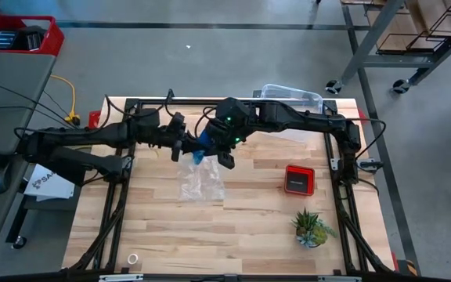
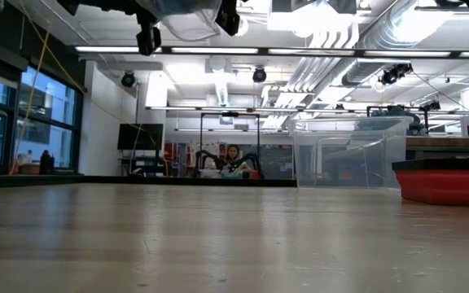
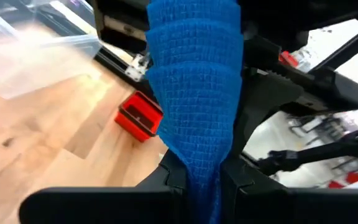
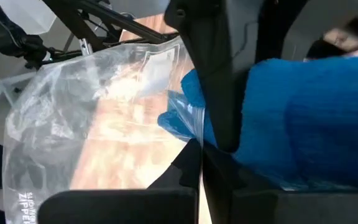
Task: Roll bandage
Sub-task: Put the rolled blue bandage into the transparent zip bag
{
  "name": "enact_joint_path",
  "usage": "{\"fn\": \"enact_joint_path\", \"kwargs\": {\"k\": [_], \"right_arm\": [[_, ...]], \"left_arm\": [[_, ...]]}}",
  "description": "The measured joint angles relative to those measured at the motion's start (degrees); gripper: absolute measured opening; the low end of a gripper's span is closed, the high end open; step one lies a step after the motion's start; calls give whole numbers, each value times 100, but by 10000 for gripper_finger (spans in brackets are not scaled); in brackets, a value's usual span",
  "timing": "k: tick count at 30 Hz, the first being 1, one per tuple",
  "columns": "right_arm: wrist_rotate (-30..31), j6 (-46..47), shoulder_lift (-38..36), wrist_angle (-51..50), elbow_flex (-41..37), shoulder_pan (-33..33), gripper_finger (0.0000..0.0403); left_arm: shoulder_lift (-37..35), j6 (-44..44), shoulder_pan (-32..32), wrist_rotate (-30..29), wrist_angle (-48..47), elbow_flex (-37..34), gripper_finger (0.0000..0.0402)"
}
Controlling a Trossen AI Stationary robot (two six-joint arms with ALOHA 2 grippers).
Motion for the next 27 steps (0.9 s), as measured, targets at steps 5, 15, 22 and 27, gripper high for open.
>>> {"fn": "enact_joint_path", "kwargs": {"k": [5, 15, 22, 27], "right_arm": [[476, -504, -64, 72, 0, 17, 0], [1452, -1122, -287, 349, 2, 20, 0], [2011, -1484, -298, 572, 2, 66, 0], [2497, -1704, -341, 767, 42, 155, 0]], "left_arm": [[-96, -500, 246, 302, -83, -6, 26], [-272, -1695, 718, 513, 173, -15, 25], [-289, -2880, 881, 474, 253, -13, 25], [-315, -3362, 1146, 620, 339, -13, 25]]}}
